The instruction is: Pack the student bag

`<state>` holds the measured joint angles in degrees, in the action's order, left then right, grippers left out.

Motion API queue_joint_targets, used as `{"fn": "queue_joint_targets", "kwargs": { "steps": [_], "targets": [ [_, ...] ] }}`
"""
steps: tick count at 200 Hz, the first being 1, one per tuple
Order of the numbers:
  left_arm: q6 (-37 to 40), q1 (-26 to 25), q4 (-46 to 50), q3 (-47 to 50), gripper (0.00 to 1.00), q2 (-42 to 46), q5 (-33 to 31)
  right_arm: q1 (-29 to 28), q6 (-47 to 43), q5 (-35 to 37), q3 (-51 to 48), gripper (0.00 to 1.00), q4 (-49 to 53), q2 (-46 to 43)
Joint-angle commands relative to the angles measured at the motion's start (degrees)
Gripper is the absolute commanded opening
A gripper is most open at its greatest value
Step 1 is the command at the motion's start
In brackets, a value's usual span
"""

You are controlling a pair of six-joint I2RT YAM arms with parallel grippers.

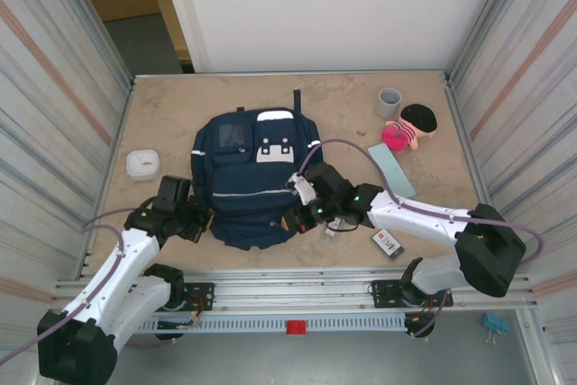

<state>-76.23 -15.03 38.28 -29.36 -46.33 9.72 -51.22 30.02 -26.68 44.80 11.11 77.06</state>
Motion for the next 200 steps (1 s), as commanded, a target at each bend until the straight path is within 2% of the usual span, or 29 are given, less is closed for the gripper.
{"fn": "queue_joint_targets", "kwargs": {
  "steps": [1, 50, 107, 154, 200],
  "targets": [
    [3.28, 1.28, 1.83, -1.23, 0.00, -0.11, -3.12, 1.91, -2.82, -3.37, -1.11, 0.00, 8.89, -2.00],
    [3.58, 1.23, 1.01, -1.57, 0.00, 0.31, -1.35, -0.37, -2.99, -5.12, 0.86, 0.00, 4.78, 2.89],
    [4.38, 1.15, 0.92, -2.16, 0.00, -0.23, -0.37, -5.25, -1.39, 0.03, 0.34, 0.00, 2.68, 6.81],
    [5.36, 1.14, 0.63, -2.62, 0.00, 0.18, -0.28, -5.69, -1.46, 1.82, 0.01, 0.21, -0.55, 7.72],
    [5.60, 1.15, 0.06, -2.05, 0.00, -0.28, 0.13, -6.26, -2.03, 3.07, 1.15, 0.32, -2.04, 8.63]
  ]
}}
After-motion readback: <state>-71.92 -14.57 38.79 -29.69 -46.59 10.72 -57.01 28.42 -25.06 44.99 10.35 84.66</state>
